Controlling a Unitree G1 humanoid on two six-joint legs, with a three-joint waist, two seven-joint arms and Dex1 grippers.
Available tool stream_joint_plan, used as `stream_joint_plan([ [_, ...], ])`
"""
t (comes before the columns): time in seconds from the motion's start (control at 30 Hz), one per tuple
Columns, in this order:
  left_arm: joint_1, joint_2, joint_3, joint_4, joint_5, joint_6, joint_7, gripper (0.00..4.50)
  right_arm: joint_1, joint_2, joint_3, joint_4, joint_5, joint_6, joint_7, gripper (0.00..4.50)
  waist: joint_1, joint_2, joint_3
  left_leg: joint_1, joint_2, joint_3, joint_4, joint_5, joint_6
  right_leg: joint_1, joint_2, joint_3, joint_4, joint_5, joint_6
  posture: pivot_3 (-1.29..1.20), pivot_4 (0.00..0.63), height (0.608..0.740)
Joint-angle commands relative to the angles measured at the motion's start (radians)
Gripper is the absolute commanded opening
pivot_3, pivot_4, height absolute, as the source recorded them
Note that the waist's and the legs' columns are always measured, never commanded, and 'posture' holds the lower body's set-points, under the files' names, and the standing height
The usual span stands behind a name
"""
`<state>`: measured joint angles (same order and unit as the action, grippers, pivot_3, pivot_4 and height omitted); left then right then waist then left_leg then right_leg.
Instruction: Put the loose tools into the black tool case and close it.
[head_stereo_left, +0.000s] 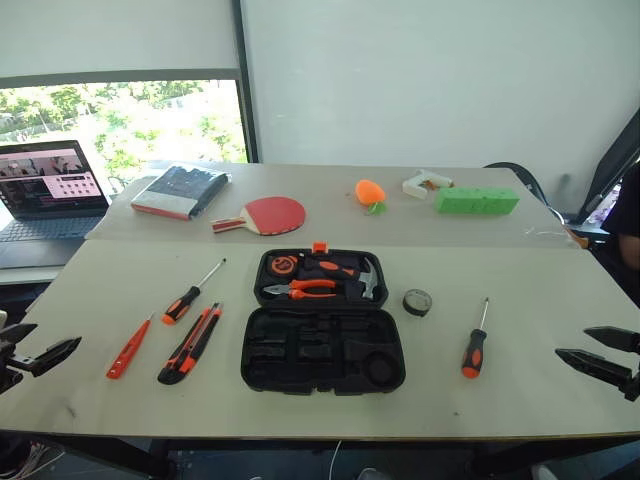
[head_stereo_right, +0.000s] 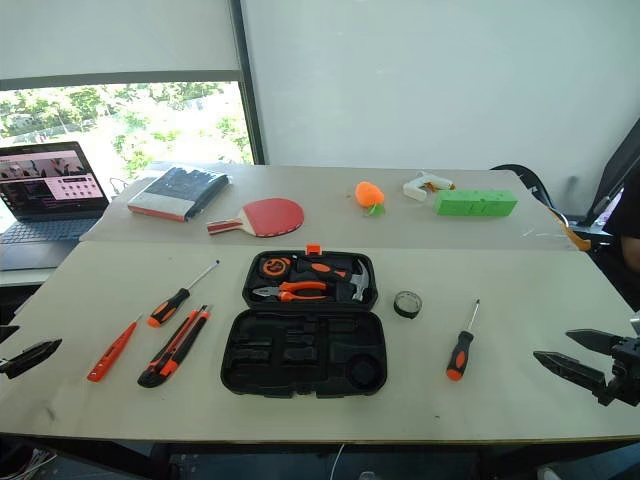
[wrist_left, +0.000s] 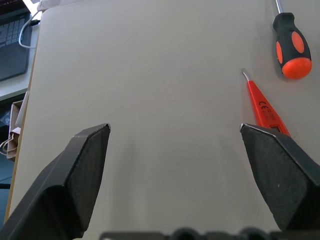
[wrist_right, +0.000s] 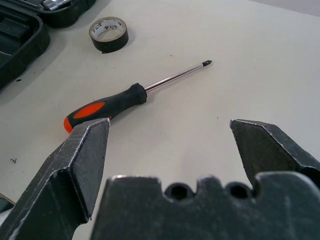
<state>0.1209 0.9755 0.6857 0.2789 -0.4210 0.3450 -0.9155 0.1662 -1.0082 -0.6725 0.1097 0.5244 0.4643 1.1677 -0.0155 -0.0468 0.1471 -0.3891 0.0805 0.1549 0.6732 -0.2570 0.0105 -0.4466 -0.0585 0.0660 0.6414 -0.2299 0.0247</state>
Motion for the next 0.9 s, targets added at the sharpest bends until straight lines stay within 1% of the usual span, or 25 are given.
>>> stream_joint_plan([
  [0.03, 0.002, 0.003, 0.026, -0.019, 0.000, -0.013, 0.005, 4.46, -0.019, -0.020, -0.010, 0.008, -0.006, -0.026, 0.004, 4.50, 0.000, 0.000, 0.000, 0.000, 0.000, 0.000, 0.000, 0.000, 0.000, 0.000, 0.000, 0.000, 0.000, 0.000, 0.000, 0.00, 0.150, 0.736],
  [0.2, -0.041, 0.014, -0.035, -0.052, -0.019, 0.061, 0.001, 4.46, -0.031, -0.024, -0.006, -0.013, -0.021, -0.047, 0.005, 4.50, 0.000, 0.000, 0.000, 0.000, 0.000, 0.000, 0.000, 0.000, 0.000, 0.000, 0.000, 0.000, 0.000, 0.000, 0.000, 0.00, 0.150, 0.736],
  [0.27, -0.092, 0.027, -0.082, -0.087, -0.035, 0.116, -0.007, 4.46, -0.042, -0.027, 0.001, -0.076, -0.001, -0.018, 0.005, 4.50, 0.002, 0.000, 0.000, 0.000, 0.000, 0.000, 0.000, 0.000, 0.000, 0.000, 0.000, 0.000, 0.000, 0.000, 0.000, 0.00, 0.150, 0.736],
  [0.37, -0.170, 0.044, -0.159, -0.121, -0.019, 0.171, 0.003, 4.46, -0.064, -0.031, 0.019, -0.182, 0.035, 0.026, 0.003, 4.50, 0.003, 0.000, 0.000, 0.000, 0.000, -0.001, 0.001, 0.000, 0.000, 0.001, 0.000, -0.001, 0.001, 0.001, 0.001, 0.00, 0.150, 0.736],
  [0.5, -0.351, 0.060, -0.332, -0.162, 0.012, 0.323, 0.041, 4.46, -0.125, -0.039, 0.079, -0.378, 0.121, 0.108, -0.017, 4.50, 0.003, 0.000, 0.000, 0.000, 0.000, -0.003, 0.001, 0.000, 0.000, 0.003, 0.001, -0.001, 0.001, 0.001, 0.002, 0.00, 0.150, 0.736],
  [0.63, -0.494, 0.064, -0.503, -0.138, 0.076, 0.494, 0.090, 4.46, -0.185, -0.034, 0.142, -0.518, 0.182, 0.159, -0.053, 4.50, 0.002, 0.000, 0.000, 0.000, -0.001, -0.006, 0.002, 0.000, 0.000, 0.005, 0.002, -0.002, 0.000, 0.000, 0.003, 0.00, 0.150, 0.736],
  [0.77, -0.624, 0.022, -0.642, -0.086, 0.125, 0.492, 0.059, 4.46, -0.236, -0.014, 0.222, -0.657, 0.255, 0.193, -0.089, 4.50, 0.002, -0.001, 0.001, -0.001, -0.002, -0.008, 0.002, -0.001, 0.000, 0.005, 0.002, -0.002, 0.000, -0.001, 0.004, 0.00, 0.150, 0.736],
  [0.9, -0.732, -0.003, -0.744, -0.001, 0.201, 0.473, 0.057, 4.46, -0.244, 0.004, 0.266, -0.727, 0.294, 0.210, -0.120, 4.50, 0.008, -0.003, 0.002, -0.003, -0.003, -0.011, 0.004, -0.001, 0.000, 0.005, 0.002, -0.005, 0.000, -0.001, 0.004, 0.00, 0.150, 0.736],
])
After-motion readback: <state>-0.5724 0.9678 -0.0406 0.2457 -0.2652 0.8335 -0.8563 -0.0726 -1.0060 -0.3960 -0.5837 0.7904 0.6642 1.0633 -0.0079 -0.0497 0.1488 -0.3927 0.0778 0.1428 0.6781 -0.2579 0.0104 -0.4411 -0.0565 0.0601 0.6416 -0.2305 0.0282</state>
